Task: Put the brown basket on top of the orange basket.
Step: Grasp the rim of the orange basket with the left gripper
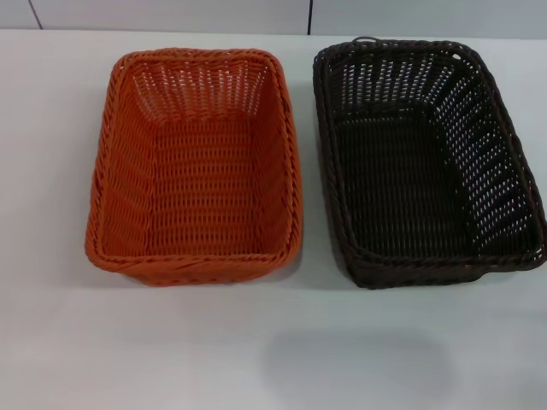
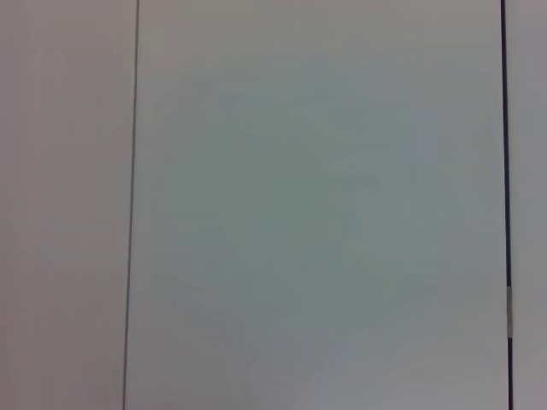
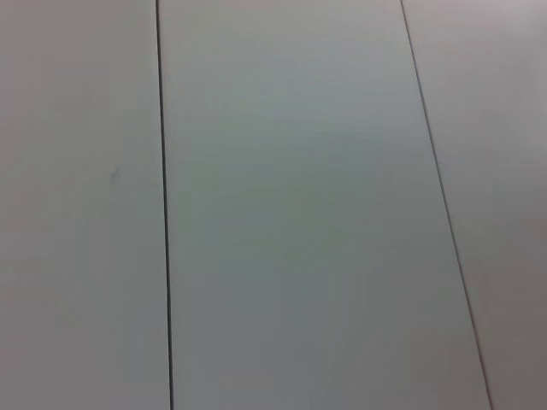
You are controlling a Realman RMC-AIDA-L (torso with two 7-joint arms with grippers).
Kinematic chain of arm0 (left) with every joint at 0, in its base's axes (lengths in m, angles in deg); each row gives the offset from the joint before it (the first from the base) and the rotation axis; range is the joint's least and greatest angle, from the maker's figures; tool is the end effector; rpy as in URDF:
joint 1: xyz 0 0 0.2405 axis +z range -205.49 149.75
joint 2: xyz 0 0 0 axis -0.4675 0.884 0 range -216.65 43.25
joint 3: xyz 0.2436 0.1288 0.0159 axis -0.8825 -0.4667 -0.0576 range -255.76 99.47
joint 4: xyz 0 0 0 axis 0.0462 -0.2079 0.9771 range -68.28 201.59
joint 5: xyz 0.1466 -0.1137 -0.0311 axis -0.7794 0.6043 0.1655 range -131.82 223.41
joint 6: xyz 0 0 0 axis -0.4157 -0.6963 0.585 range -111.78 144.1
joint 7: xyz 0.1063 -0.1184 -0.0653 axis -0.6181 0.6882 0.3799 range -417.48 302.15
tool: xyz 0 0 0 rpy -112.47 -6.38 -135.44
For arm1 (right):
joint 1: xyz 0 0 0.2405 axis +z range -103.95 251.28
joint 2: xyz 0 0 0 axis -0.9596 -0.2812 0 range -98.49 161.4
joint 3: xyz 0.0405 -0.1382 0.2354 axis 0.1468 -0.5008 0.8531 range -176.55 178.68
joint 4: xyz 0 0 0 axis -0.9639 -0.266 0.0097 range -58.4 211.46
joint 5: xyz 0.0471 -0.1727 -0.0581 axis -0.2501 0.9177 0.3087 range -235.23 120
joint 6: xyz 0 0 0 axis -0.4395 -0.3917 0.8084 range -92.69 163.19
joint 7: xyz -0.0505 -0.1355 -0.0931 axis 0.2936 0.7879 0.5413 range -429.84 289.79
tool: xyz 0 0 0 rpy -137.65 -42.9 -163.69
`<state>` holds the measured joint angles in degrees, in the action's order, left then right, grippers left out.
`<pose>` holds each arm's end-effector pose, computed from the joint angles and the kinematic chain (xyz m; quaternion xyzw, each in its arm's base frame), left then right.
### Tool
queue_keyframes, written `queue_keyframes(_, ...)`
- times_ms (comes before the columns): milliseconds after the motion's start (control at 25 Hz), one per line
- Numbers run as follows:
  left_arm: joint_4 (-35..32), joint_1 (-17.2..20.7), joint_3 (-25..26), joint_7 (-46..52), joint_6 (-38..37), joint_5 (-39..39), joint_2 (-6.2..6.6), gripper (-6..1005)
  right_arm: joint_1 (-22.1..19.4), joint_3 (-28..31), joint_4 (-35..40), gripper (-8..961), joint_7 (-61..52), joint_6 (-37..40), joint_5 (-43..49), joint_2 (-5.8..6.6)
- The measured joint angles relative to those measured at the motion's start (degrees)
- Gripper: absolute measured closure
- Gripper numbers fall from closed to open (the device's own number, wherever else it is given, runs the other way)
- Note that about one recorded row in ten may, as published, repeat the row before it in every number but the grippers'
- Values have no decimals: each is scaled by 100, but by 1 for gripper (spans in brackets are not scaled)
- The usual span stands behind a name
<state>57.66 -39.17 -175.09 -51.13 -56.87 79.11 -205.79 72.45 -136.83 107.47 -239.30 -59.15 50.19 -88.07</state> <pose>-0.4168 0.2696 0.0624 -0.5271 -0.2795 -0.2476 0.7634 0.3563 0.2041 0.0519 -0.4437 0.2076 0.3161 0.8125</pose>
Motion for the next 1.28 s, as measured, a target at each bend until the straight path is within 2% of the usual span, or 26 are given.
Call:
queue_keyframes(520,2,44,-2,34,-53,2,0,222,2,0,17,119,0,0,16,-4)
queue_keyframes(680,-22,61,-468,-9,-586,-5,27,222,9,0,36,118,0,0,38,-2)
queue_keyframes(840,-55,18,-625,-8,-772,-58,72,223,38,0,16,118,0,1,43,2)
queue_keyframes(920,-88,-9,-700,31,-746,-156,120,223,40,0,20,118,0,1,43,3)
queue_keyframes(960,-217,-40,-784,201,-561,-418,233,223,41,0,30,118,0,1,44,7)
queue_keyframes(1000,-538,-15,-778,533,-236,-712,400,223,42,0,49,118,0,-4,48,17)
queue_keyframes(1040,-538,-15,-778,533,-236,-712,400,224,42,0,49,118,0,-4,48,17)
queue_keyframes(1120,-1073,101,-726,850,210,-1053,599,225,44,0,64,118,0,-36,53,22)
queue_keyframes(1160,-1619,244,-591,873,653,-1305,728,225,50,0,66,118,0,-56,54,24)
queue_keyframes(1240,-2149,378,-362,628,1107,-1493,753,227,72,0,72,118,0,-99,56,26)
queue_keyframes(1280,-2494,471,-172,358,1446,-1595,721,227,83,0,73,118,0,-112,56,26)
